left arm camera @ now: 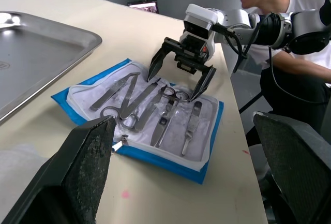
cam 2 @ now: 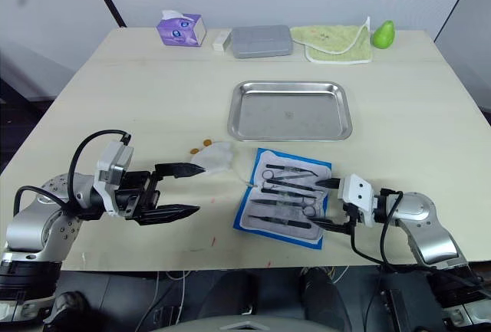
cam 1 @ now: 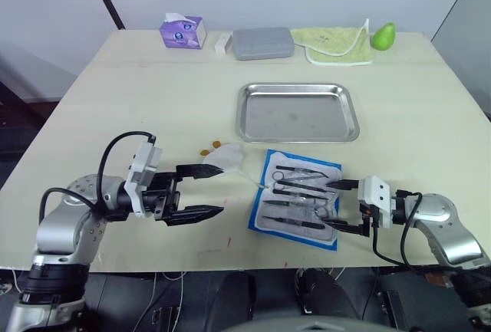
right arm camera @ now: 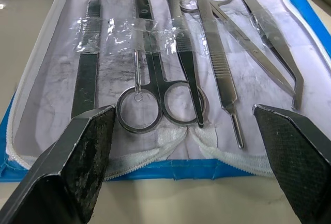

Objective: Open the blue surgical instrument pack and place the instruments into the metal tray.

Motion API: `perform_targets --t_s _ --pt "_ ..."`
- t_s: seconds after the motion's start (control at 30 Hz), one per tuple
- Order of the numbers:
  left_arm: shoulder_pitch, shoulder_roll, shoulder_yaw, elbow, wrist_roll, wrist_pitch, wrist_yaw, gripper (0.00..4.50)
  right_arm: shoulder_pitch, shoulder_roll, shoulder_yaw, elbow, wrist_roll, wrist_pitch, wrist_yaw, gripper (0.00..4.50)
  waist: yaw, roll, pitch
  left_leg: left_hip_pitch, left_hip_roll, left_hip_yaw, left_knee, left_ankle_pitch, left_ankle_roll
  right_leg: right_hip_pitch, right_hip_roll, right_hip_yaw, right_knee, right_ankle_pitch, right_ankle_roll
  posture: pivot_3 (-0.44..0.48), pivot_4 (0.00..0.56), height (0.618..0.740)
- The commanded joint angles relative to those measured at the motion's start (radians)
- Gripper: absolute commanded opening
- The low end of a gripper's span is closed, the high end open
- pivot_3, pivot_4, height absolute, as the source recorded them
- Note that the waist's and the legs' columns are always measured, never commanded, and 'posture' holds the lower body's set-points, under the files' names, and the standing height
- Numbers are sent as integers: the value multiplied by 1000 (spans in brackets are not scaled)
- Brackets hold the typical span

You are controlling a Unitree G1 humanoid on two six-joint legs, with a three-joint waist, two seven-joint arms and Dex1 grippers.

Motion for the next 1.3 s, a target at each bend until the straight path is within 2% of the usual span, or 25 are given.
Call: perform_targets --t_s 0.03,0.3,0.5,0.83,0.93,0.97,1.0,1.1,1.3 --pt "-35 -10 -17 -17 2 -16 12 4500 -3 -5 13 47 -19 36 -1 4404 0 0 0 0 0 0 0 0 0 0 0 0 0 0 0 0 150 736" --pt "-96 -35 -66 15 21 -1 39 4500 24 44 19 59 16 88 -22 4404 -3 -1 -1 1 0 0 0 0 0 0 1 0 0 0 0 0 150 736" --pt "-175 -73 -137 71 85 -24 71 4500 29 61 37 166 -17 -1 -2 4404 -2 -5 -4 2 0 0 0 0 0 1 2 0 0 0 -1 0 150 736" --pt "-395 -148 -287 290 246 -62 67 4500 32 105 45 299 -30 -110 3 4404 -3 -14 -10 5 -1 0 0 0 0 4 3 -1 0 1 -1 0 150 736" --pt "-502 -189 -364 392 311 -101 13 4500 31 106 44 320 -36 -126 -5 4404 -4 -16 -12 11 -1 0 -1 0 0 10 3 -1 -2 1 -1 0 150 736" --pt "-541 -208 -390 437 340 -114 12 4098 32 107 45 322 -37 -129 -8 4500 -3 -17 -12 13 -1 0 -2 0 0 12 3 -1 -2 0 -2 0 150 736" --pt "-568 -223 -407 471 361 -132 6 3997 33 108 46 321 -37 -130 -11 4500 -1 -18 -12 16 -1 1 -3 0 0 14 3 0 -2 0 -2 0 150 736" --pt "-652 -277 -462 572 445 -200 10 2847 39 111 46 310 -36 -131 -20 4500 -2 -20 -14 16 -1 3 -3 0 0 15 3 0 -2 0 -2 0 150 736" --pt "-743 -350 -523 708 554 -276 24 2847 51 114 49 283 -35 -128 -35 4500 -6 -20 -14 16 -1 3 -4 0 0 14 4 1 -2 0 -2 0 150 736"
